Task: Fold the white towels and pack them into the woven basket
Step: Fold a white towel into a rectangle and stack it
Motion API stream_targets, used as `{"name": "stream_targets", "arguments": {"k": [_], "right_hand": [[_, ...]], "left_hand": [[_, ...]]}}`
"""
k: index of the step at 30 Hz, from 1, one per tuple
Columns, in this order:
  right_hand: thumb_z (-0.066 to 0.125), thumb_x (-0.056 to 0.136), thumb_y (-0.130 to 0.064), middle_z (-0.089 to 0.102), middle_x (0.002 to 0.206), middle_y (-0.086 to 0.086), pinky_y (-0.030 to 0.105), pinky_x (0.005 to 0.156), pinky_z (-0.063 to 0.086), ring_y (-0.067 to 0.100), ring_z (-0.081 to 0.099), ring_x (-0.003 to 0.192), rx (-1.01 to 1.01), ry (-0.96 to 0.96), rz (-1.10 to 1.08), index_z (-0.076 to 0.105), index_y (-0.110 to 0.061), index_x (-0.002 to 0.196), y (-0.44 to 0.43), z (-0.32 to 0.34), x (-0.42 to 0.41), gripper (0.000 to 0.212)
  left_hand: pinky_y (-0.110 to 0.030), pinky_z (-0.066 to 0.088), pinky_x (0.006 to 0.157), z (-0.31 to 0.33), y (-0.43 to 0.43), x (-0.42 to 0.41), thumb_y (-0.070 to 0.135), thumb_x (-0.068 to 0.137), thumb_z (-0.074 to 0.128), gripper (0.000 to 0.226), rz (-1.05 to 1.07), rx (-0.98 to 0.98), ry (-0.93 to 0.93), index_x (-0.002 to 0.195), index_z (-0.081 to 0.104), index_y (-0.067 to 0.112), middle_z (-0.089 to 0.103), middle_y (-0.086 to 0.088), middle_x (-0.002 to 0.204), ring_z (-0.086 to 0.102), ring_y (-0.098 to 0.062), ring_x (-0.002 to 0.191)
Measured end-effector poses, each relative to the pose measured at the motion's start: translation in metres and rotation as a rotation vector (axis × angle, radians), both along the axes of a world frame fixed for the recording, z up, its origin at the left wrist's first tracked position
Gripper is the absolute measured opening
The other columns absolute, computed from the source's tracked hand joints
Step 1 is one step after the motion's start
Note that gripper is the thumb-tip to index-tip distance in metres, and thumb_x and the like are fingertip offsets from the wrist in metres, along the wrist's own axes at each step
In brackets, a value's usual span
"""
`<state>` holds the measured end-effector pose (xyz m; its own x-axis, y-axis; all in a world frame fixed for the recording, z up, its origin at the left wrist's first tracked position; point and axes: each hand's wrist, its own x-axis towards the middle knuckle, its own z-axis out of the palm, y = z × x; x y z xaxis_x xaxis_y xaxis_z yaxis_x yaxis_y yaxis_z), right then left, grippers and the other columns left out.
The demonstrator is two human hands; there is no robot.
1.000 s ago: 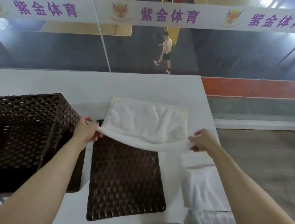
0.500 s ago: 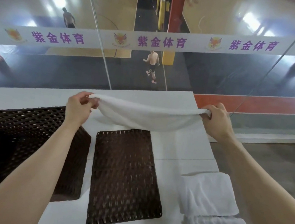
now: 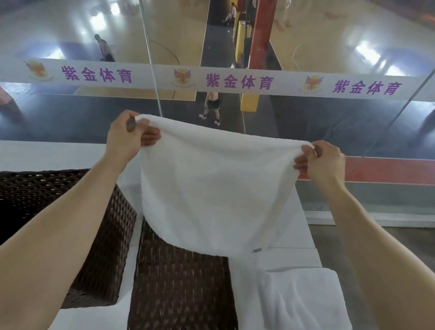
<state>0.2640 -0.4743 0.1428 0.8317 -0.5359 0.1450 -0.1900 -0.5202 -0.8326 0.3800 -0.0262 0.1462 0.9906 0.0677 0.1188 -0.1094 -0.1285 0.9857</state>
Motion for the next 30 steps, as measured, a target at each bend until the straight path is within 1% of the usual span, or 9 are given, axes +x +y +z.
{"name": "stream_targets", "arguments": {"k": [6,11,14,17,20,22,24,26,30], "right_hand": [[0.059,0.106,-0.017,0.081,0.091,-0.006,0.043,0.086,0.067,0.011,0.079,0.081,0.021,-0.103,0.022,0.071,-0.021,0.113,-0.014,0.008,0.026,0.014],[0.058,0.102,-0.021,0.078,0.090,-0.012,0.039,0.084,0.061,0.013,0.075,0.086,-0.124,-0.081,0.055,0.070,-0.028,0.109,-0.012,-0.020,-0.005,0.015],[0.059,0.101,-0.010,0.074,0.084,-0.018,0.034,0.076,0.052,0.018,0.069,0.086,-0.141,0.091,0.071,0.071,-0.024,0.112,-0.008,-0.072,-0.038,0.022],[0.055,0.101,-0.006,0.079,0.089,-0.006,0.033,0.078,0.054,0.020,0.073,0.092,-0.078,0.341,0.112,0.072,-0.021,0.119,-0.005,-0.136,-0.072,0.028],[0.063,0.100,-0.015,0.079,0.085,-0.001,0.039,0.078,0.060,0.027,0.075,0.089,-0.068,0.559,0.173,0.073,-0.031,0.099,-0.003,-0.184,-0.102,0.018],[0.067,0.100,-0.018,0.078,0.098,0.001,0.035,0.081,0.056,0.028,0.072,0.094,-0.089,0.641,0.230,0.076,-0.029,0.100,0.002,-0.203,-0.119,0.014],[0.067,0.102,-0.021,0.071,0.111,-0.002,0.032,0.085,0.048,0.025,0.066,0.102,-0.114,0.663,0.274,0.076,-0.023,0.110,0.008,-0.210,-0.132,0.013],[0.061,0.102,-0.020,0.067,0.104,-0.007,0.032,0.078,0.046,0.023,0.063,0.097,-0.089,0.680,0.296,0.073,-0.027,0.105,0.010,-0.209,-0.138,0.013],[0.053,0.103,-0.019,0.072,0.091,0.004,0.034,0.066,0.047,0.029,0.065,0.086,-0.029,0.695,0.285,0.066,-0.024,0.093,0.001,-0.210,-0.131,0.017]], "left_hand": [[-0.042,0.066,0.088,0.014,0.002,0.007,0.017,0.113,0.054,0.006,0.016,0.030,-0.125,0.115,0.056,0.023,0.080,-0.020,0.106,0.081,-0.030,0.098],[-0.035,0.066,0.081,-0.018,0.026,-0.019,0.020,0.113,0.056,0.018,0.011,0.350,-0.190,0.109,0.056,0.038,0.075,-0.009,0.115,0.079,-0.017,0.095],[-0.037,0.064,0.083,-0.069,0.037,-0.052,0.019,0.107,0.066,0.010,0.026,0.626,-0.147,0.108,0.061,0.027,0.063,-0.004,0.116,0.071,-0.018,0.093],[-0.030,0.054,0.090,-0.129,0.044,-0.104,0.017,0.101,0.074,0.016,-0.077,0.744,0.006,0.106,0.063,0.027,0.064,0.002,0.124,0.065,-0.012,0.098],[-0.028,0.051,0.093,-0.173,0.049,-0.152,0.013,0.099,0.074,0.020,-0.242,0.782,0.237,0.094,0.060,0.026,0.069,0.016,0.127,0.067,-0.002,0.103],[-0.028,0.052,0.095,-0.192,0.053,-0.174,0.011,0.096,0.074,0.021,-0.294,0.786,0.360,0.087,0.057,0.018,0.070,0.018,0.123,0.063,0.005,0.106],[-0.030,0.054,0.084,-0.200,0.056,-0.185,0.014,0.096,0.073,0.022,-0.272,0.801,0.398,0.085,0.055,0.015,0.076,0.009,0.103,0.063,0.004,0.093],[-0.035,0.046,0.066,-0.199,0.056,-0.187,0.020,0.097,0.071,0.023,-0.226,0.827,0.420,0.084,0.053,0.014,0.067,-0.007,0.082,0.058,-0.012,0.073],[-0.035,0.040,0.060,-0.194,0.056,-0.172,0.024,0.101,0.063,0.020,-0.166,0.810,0.456,0.088,0.052,0.013,0.059,-0.011,0.076,0.049,-0.019,0.067]]}}
